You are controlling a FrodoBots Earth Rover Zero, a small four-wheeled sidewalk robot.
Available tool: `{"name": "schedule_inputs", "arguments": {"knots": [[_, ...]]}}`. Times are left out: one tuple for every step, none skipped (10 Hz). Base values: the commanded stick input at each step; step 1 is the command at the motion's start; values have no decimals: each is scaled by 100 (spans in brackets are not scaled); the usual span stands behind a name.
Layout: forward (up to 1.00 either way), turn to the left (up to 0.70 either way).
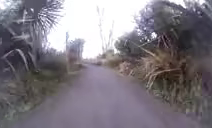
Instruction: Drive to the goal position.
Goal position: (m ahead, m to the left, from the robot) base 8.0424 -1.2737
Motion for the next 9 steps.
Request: {"name": "schedule_inputs", "arguments": {"knots": [[70,-2],[70,0],[70,0],[70,0],[70,0],[70,0],[70,0],[70,0],[70,0]]}}
